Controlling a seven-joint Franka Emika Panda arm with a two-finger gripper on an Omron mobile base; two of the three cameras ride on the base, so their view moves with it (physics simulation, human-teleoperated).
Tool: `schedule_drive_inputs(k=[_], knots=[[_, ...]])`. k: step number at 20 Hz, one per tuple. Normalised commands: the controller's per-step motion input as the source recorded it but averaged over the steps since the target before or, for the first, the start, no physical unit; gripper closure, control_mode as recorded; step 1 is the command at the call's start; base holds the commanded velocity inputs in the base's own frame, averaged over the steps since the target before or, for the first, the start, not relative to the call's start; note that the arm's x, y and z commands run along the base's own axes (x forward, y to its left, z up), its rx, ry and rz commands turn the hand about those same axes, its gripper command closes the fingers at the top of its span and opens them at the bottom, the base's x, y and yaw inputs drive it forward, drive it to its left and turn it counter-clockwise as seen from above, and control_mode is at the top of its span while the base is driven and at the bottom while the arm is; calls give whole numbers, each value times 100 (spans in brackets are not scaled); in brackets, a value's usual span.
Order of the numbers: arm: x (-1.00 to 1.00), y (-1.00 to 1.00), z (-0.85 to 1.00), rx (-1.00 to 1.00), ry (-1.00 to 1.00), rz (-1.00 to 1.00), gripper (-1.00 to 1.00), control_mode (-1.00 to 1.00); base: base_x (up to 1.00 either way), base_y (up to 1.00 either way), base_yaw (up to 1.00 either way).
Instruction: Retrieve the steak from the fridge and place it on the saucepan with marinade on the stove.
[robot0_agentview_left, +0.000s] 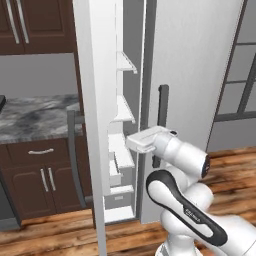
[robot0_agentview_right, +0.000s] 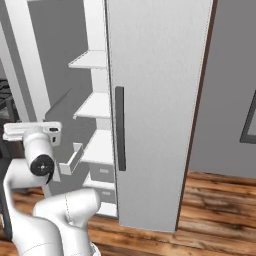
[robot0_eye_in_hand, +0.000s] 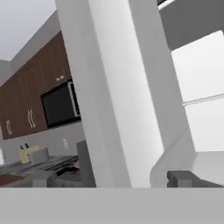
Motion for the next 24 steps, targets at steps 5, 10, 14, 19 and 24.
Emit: schedule_drive_inputs(k=[5,10,14,19,24], knots=[[-50,-100,44,-17,29,-22,-100,-100,0,0,0],[-46,-100,22,-22,23,-21,-100,-100,0,0,0],[-38,-100,22,-20,25,-17,-100,-100,0,0,0],[-35,-94,-61,-28,4,-18,-100,-100,0,0,0],[2,-28,-82,-23,-26,-20,-100,-100,0,0,0]])
